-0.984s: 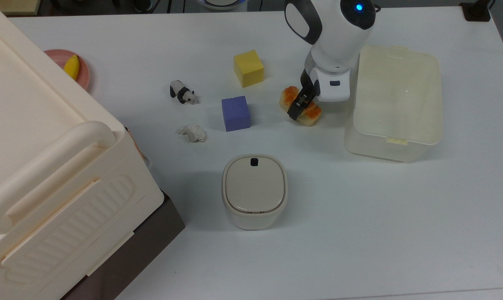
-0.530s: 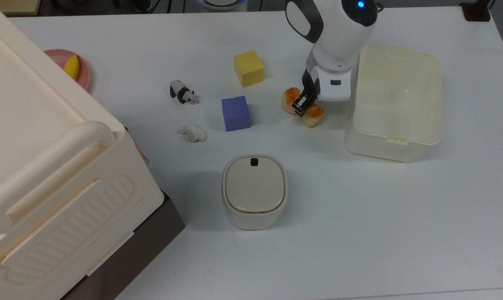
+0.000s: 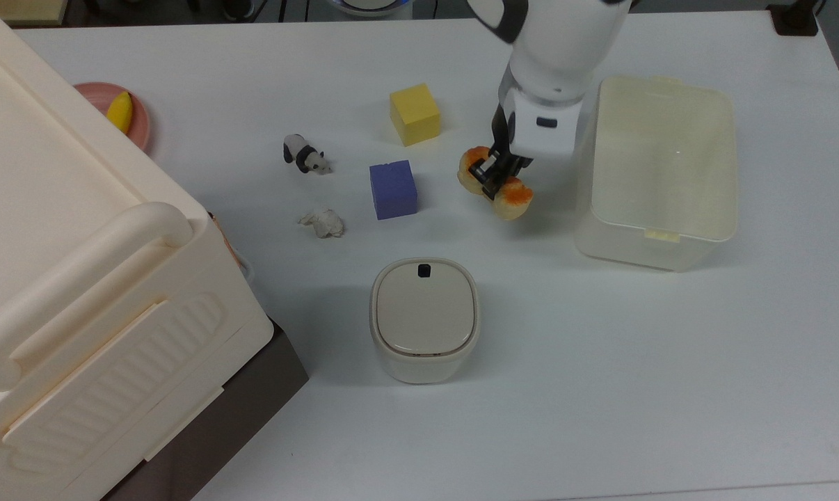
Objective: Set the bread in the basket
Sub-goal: 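Lift the bread piece and carry it over the cream basket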
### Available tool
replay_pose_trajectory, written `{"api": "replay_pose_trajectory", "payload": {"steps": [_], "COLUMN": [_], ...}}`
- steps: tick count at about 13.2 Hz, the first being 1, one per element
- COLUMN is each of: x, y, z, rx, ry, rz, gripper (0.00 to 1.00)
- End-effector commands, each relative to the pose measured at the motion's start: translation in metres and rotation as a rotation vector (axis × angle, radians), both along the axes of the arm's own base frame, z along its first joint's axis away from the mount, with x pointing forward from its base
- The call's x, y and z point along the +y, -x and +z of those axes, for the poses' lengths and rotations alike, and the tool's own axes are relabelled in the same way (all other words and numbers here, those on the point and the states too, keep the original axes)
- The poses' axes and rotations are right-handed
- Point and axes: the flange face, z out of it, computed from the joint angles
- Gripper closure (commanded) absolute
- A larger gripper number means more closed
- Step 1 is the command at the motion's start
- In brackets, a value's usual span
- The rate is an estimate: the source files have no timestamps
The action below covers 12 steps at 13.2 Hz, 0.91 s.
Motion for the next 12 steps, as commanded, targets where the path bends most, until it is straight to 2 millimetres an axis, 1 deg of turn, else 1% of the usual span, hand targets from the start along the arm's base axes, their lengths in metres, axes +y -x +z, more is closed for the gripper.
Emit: {"api": "replay_pose_trajectory", "payload": {"steps": [1, 3, 4, 6, 7, 8, 10, 11, 12], "x": [0.002, 0.010, 0.019, 0.053, 0.065, 0.087, 0.116, 0.122, 0.142], "y": [0.004, 0.009, 0.014, 0.029, 0.035, 0.046, 0.060, 0.063, 0.071], "z": [0.066, 0.077, 0.076, 0.073, 0.073, 0.071, 0.070, 0.068, 0.064], "rx": [-0.029, -0.056, -0.060, -0.062, -0.064, -0.065, -0.078, -0.074, -0.081], "ry": [-0.049, -0.061, -0.061, -0.061, -0.063, -0.070, -0.095, -0.098, -0.120], "rz": [-0.079, -0.138, -0.169, -0.159, -0.170, -0.182, -0.218, -0.228, -0.202], "gripper": [1.00, 1.00, 1.00, 1.00, 1.00, 1.00, 1.00, 1.00, 1.00]}}
